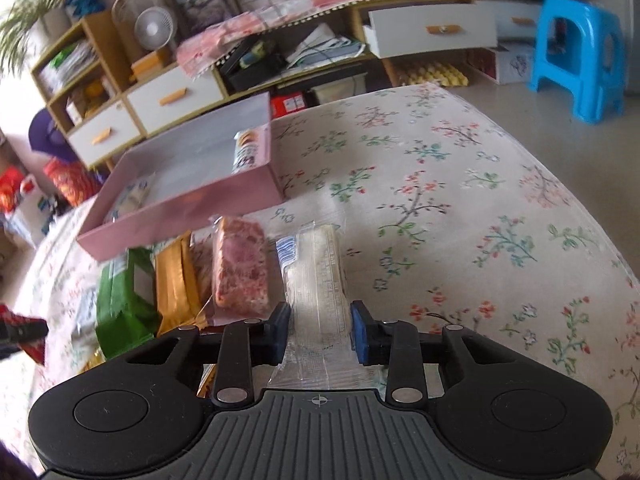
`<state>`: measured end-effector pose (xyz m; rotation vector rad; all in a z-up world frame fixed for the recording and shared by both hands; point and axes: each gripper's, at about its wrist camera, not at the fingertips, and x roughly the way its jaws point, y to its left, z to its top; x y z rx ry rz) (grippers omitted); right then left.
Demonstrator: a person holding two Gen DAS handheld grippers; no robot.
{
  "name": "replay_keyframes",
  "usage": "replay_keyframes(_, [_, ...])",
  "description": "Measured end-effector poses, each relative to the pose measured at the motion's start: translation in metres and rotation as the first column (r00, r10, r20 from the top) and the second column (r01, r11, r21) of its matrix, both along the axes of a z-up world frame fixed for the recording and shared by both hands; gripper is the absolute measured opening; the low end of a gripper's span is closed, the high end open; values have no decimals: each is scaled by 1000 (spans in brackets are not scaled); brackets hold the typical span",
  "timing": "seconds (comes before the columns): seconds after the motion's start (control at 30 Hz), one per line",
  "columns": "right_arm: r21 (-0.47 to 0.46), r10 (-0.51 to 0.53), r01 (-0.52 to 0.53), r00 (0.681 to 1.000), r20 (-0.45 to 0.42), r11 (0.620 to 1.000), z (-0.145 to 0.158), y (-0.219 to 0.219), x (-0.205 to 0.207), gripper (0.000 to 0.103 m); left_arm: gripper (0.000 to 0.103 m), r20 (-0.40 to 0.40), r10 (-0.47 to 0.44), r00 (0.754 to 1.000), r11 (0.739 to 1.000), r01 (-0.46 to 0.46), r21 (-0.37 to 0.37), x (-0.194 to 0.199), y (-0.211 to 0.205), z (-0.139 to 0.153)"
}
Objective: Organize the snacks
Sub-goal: 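Carry both packets into the pink box and open both grippers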
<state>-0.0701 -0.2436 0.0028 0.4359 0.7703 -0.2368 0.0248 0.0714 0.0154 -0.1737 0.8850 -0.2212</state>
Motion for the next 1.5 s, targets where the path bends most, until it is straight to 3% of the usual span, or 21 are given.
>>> replay_keyframes(0.33, [151, -46, 34, 996, 76, 988, 6, -21, -7, 29, 25, 26, -4, 1000, 998, 5, -70, -1, 10, 11])
replay_keyframes(0.67, [192, -49, 21, 988, 144, 981, 17, -21, 13, 29, 25, 72, -57, 996, 997, 60, -48, 22, -14, 29])
replay_keyframes(0.93, [183, 2, -37, 982, 190, 982, 42, -13, 63, 29, 25, 130, -131, 983, 991, 135, -21, 59, -49, 43])
replay_keyframes(1.0, [181, 17, -50, 984, 179, 982, 43, -9, 84, 29, 25, 119, -160, 980, 987, 163, -16, 72, -62, 38])
replay_keyframes(1.17, [181, 59, -82, 990, 129, 980, 35, 2, 137, 29, 25, 117, -199, 973, 978, 189, 93, 105, -96, 28])
replay_keyframes(1.37, [59, 107, -108, 994, 27, 992, 19, 27, 186, 29, 25, 35, -183, 982, 975, 177, 136, 130, -104, 1])
replay_keyframes(1.5, [17, 101, -101, 995, 14, 995, 16, 38, 190, 32, 27, 26, -162, 986, 977, 157, 142, 129, -101, -2])
